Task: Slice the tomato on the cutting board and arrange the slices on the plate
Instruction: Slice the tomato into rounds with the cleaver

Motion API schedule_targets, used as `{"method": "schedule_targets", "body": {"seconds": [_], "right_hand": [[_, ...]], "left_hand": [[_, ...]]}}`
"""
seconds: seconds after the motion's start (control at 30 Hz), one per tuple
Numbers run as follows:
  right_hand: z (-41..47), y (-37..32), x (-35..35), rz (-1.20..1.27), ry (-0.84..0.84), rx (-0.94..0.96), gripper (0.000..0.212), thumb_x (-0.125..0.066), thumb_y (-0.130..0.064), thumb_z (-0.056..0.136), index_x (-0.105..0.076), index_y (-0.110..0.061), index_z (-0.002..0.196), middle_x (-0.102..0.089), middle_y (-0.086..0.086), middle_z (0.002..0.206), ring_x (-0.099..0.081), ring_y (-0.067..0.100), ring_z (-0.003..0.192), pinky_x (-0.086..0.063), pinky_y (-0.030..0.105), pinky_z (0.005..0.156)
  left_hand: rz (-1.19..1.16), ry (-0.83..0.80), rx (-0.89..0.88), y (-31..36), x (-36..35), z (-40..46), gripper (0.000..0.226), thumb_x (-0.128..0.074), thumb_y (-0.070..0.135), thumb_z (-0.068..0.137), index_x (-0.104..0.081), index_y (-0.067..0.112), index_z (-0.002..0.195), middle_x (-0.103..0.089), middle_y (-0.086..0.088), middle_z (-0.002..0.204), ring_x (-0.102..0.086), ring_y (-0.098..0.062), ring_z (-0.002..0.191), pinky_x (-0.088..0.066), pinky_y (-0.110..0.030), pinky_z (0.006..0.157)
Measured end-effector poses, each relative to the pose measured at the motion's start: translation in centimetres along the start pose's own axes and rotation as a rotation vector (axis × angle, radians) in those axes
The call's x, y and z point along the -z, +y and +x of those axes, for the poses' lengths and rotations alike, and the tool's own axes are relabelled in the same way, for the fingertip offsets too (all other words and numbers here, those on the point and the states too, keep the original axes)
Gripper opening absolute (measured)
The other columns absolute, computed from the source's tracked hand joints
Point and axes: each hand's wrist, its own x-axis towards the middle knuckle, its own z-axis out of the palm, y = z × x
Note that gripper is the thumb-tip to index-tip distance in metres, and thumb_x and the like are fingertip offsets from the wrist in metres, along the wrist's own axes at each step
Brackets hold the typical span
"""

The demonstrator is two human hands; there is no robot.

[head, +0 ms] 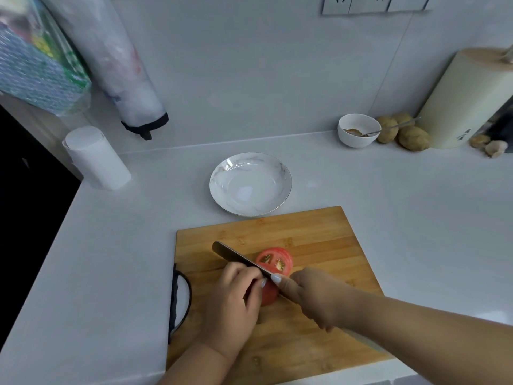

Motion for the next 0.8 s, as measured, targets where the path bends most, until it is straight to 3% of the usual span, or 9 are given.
{"method": "schedule_targets", "body": {"seconds": [0.1, 0.3, 0.43, 0.67, 0.8], "right_hand": [[-0.3, 0.4, 0.0, -0.018, -0.022, -0.014, 0.061, -0.022, -0.052, 0.1, -0.055, -0.002, 0.114, -0.061, 0.018, 0.082, -0.067, 0.036, 0.073, -0.055, 0.032, 0.059], [-1.2, 1.2, 0.4, 0.002, -0.104, -0.095, 0.066, -0.024, -0.071, 0.088, -0.053, -0.013, 0.103, -0.06, 0.005, 0.07, -0.06, 0.014, 0.053, -0.054, 0.023, 0.055], [-0.6, 0.6, 0.2, 0.023, -0.082, -0.055, 0.06, -0.024, -0.07, 0.089, -0.051, -0.018, 0.102, -0.057, 0.004, 0.066, -0.058, 0.016, 0.05, -0.054, 0.025, 0.052], [-0.5, 0.5, 0.1, 0.085, -0.1, -0.039, 0.065, -0.026, -0.068, 0.09, -0.054, -0.013, 0.107, -0.054, 0.005, 0.062, -0.056, 0.022, 0.052, -0.051, 0.025, 0.048], [-0.6, 0.5, 0.5, 0.189, -0.109, -0.056, 0.064, -0.029, -0.068, 0.09, -0.054, -0.01, 0.103, -0.05, 0.002, 0.06, -0.045, 0.013, 0.042, -0.044, 0.023, 0.043]], "left_hand": [[0.007, 0.002, -0.003, 0.0, 0.0, -0.1, 0.005, -0.06, 0.025, 0.087, -0.062, 0.023, 0.092, -0.049, 0.012, 0.092, -0.051, 0.002, 0.079, -0.041, -0.007, 0.064], [-0.007, 0.029, 0.012, 0.1, -0.2, -0.3, 0.009, -0.064, 0.019, 0.087, -0.061, 0.025, 0.092, -0.049, 0.013, 0.094, -0.051, 0.002, 0.083, -0.042, -0.008, 0.066], [0.013, 0.037, -0.04, -0.1, -0.3, -0.3, 0.012, -0.054, 0.029, 0.088, -0.062, 0.022, 0.092, -0.05, 0.011, 0.092, -0.049, 0.0, 0.078, -0.042, -0.011, 0.062], [0.02, 0.115, -0.105, -0.2, -1.3, -1.0, 0.01, -0.055, 0.024, 0.087, -0.062, 0.018, 0.09, -0.055, 0.002, 0.087, -0.05, -0.005, 0.075, -0.042, -0.017, 0.061], [0.004, 0.149, -0.088, -0.3, -1.5, -1.5, 0.012, -0.049, 0.026, 0.09, -0.059, 0.02, 0.094, -0.056, 0.003, 0.087, -0.048, -0.001, 0.077, -0.038, -0.009, 0.067]]}}
